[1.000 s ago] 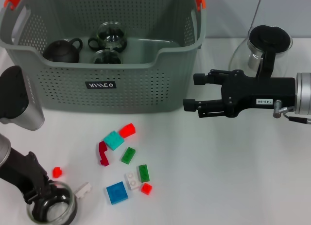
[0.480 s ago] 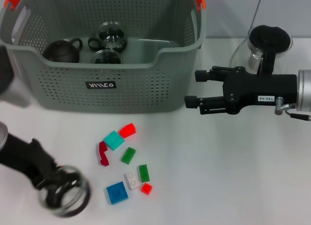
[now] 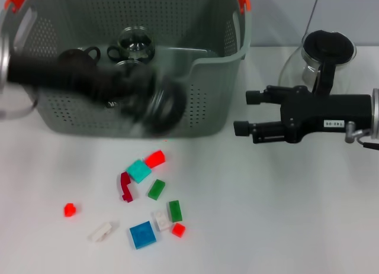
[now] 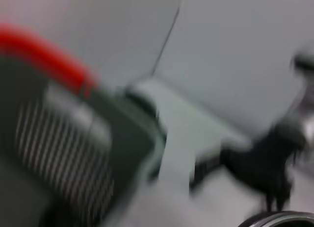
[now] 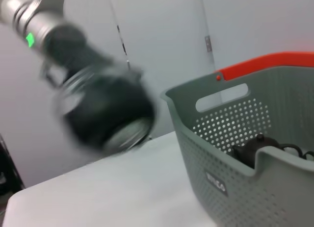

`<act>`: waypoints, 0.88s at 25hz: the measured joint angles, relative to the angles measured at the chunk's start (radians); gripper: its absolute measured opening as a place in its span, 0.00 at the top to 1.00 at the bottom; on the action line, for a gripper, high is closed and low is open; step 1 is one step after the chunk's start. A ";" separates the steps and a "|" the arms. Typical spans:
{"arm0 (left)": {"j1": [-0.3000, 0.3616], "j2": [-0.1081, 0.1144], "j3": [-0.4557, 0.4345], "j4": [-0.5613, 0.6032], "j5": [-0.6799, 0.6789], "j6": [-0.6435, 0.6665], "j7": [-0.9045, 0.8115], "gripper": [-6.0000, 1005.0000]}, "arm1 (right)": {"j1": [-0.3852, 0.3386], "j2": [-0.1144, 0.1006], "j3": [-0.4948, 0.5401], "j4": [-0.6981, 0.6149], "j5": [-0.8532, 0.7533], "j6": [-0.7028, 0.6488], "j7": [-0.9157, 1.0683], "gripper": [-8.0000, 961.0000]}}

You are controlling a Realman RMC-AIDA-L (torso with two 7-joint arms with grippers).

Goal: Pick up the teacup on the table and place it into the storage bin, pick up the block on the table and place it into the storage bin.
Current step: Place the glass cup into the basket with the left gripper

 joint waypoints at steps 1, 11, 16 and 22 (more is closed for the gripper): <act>-0.030 0.007 0.003 -0.002 -0.010 -0.038 -0.007 0.95 | 0.000 -0.001 -0.002 0.000 -0.002 -0.005 0.001 0.05; -0.234 0.078 0.208 -0.284 0.253 -0.677 -0.054 0.95 | -0.001 -0.002 -0.003 0.000 -0.026 -0.021 0.008 0.05; -0.296 0.082 0.231 -0.451 0.384 -0.921 -0.049 0.95 | -0.003 0.001 -0.003 0.000 -0.026 -0.020 0.003 0.05; -0.312 0.051 0.282 -0.521 0.474 -1.068 -0.053 0.95 | -0.003 0.001 -0.003 0.000 -0.026 -0.015 0.002 0.05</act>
